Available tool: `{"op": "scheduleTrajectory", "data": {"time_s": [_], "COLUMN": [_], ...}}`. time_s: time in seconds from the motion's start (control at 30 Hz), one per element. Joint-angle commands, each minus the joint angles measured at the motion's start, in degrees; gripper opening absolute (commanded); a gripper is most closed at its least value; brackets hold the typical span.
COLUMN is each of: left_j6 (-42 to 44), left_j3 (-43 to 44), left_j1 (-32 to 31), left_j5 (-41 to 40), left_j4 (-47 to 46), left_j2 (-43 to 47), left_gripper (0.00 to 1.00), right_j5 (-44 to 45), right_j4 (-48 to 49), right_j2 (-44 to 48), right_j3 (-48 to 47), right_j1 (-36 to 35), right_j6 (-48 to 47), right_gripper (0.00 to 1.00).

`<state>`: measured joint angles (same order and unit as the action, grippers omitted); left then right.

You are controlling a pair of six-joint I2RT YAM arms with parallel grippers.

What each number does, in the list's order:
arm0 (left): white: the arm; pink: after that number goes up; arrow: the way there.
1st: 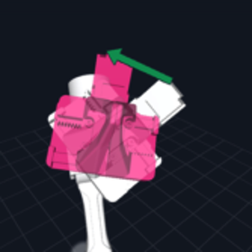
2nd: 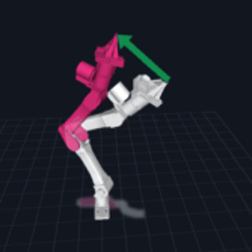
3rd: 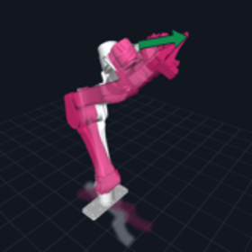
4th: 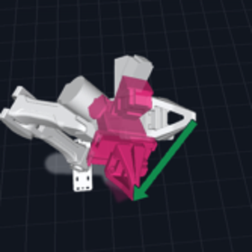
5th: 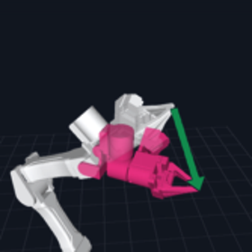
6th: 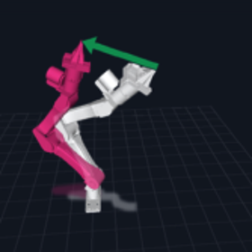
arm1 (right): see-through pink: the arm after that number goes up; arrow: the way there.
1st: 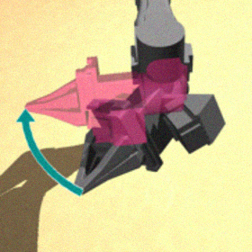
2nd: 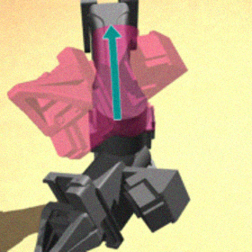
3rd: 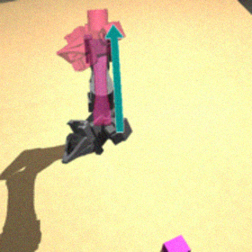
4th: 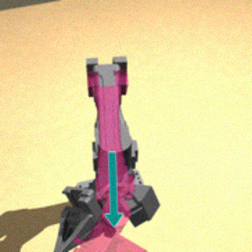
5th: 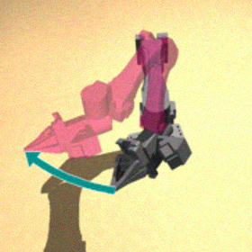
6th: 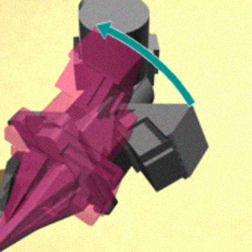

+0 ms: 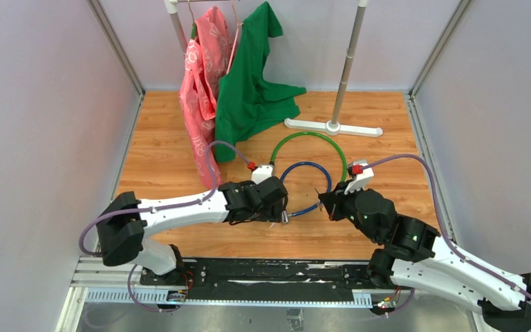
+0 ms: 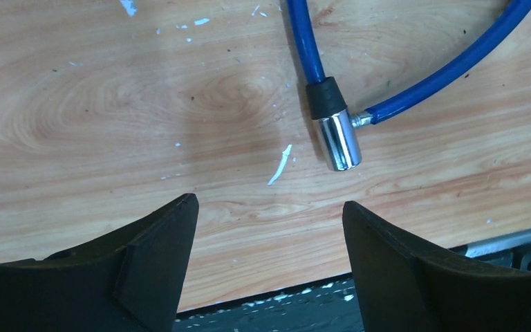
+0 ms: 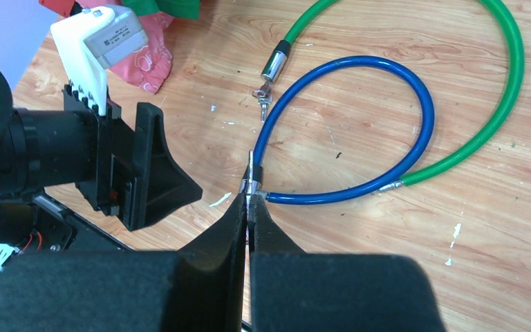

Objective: Unlock with the key

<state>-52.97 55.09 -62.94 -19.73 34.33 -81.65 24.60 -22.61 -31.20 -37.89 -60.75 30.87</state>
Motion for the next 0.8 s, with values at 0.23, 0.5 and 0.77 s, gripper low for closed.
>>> {"op": "scheduleTrajectory", "data": {"time_s": [0.23, 0.5, 0.77], "left_j6": [-12.9, -15.8, -18.9], "left_j3": [10.2, 15.6, 20.8], "left_j1": [-5.6, -5.5, -5.5], "left_j5": [-8.2, -8.2, -9.2], "left_j4": [4.4, 5.8, 8.9], "left_j2": [-14.1, -20.0, -25.9], "left_gripper": [0.83, 0.83, 0.79], "right_j5": [3.7, 5.1, 6.7], "right_j4": [-4.3, -5.9, -7.6], "right_j2": [0.6, 2.2, 3.8], "right_j3": [0.7, 1.5, 1.9], "right_j1": [-0.4, -0.4, -0.4], "right_j6": [1.6, 1.9, 2.0], "right_gripper": [0.00, 0.00, 0.00]}}
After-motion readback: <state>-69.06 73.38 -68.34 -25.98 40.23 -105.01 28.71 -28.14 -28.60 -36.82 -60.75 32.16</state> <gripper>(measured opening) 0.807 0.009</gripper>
